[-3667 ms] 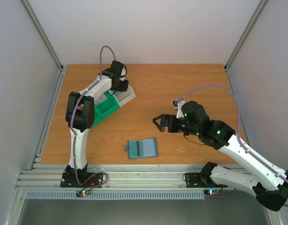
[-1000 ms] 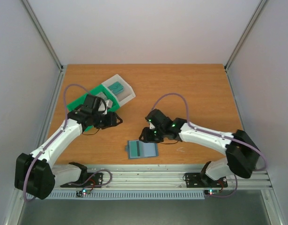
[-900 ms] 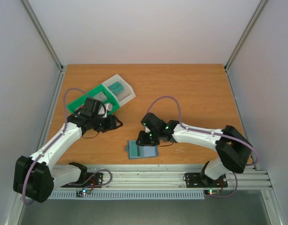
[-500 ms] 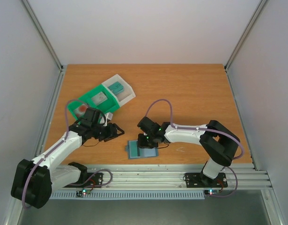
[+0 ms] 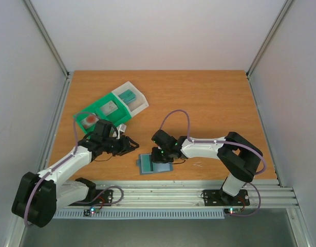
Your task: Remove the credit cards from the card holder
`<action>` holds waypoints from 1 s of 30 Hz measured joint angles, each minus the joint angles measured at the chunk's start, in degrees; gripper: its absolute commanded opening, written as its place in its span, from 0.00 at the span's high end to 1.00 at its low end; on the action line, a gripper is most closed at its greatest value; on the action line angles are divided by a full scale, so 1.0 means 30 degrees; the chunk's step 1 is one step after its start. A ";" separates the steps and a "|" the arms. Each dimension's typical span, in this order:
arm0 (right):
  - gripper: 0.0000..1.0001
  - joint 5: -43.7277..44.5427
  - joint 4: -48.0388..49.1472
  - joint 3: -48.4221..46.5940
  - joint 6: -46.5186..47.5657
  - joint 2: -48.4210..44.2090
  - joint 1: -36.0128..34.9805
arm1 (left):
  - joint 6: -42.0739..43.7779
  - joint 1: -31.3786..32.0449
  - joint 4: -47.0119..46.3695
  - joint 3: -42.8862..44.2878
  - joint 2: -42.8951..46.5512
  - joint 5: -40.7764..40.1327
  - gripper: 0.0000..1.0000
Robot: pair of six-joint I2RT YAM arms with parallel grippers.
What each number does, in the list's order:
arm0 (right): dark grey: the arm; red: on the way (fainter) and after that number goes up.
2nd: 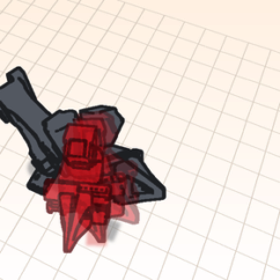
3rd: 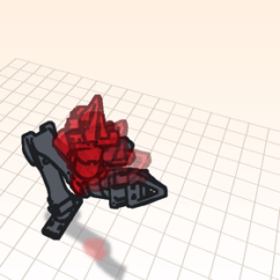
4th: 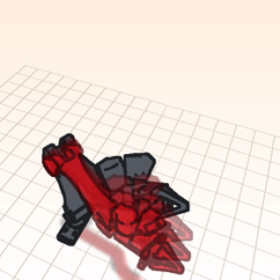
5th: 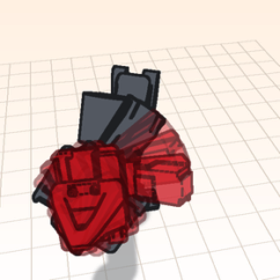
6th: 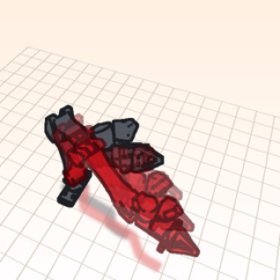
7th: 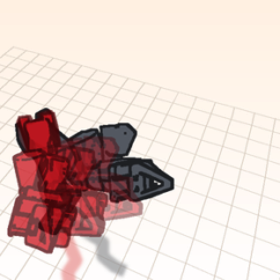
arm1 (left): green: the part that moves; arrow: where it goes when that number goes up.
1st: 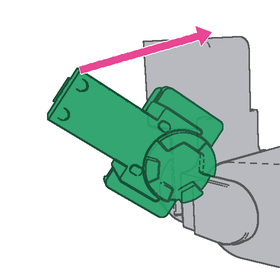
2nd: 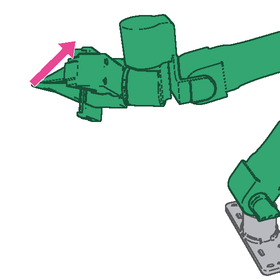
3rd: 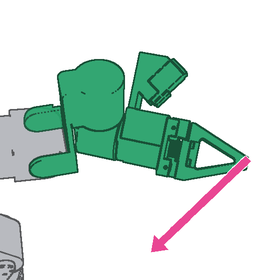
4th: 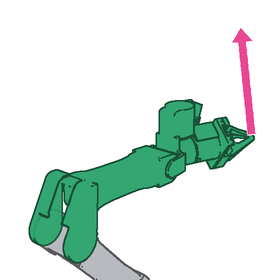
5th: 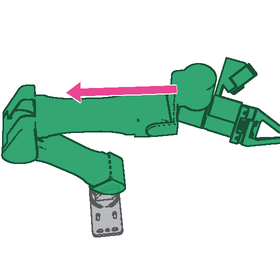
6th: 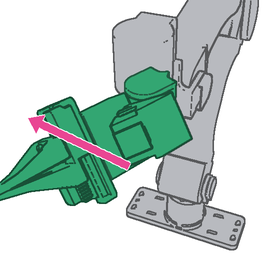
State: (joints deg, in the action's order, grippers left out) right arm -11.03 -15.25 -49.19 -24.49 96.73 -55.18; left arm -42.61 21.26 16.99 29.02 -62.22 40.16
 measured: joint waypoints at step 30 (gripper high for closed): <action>0.87 -0.1275 0.2987 0.1632 -0.0561 -0.0481 0.0226 | -0.0284 0.2914 -0.4466 -0.1035 -0.6397 -0.1413 1.00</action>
State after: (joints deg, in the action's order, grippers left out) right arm -14.85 -6.28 -44.29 -26.17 95.29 -54.50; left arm -43.46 30.00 3.60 25.91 -81.41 35.92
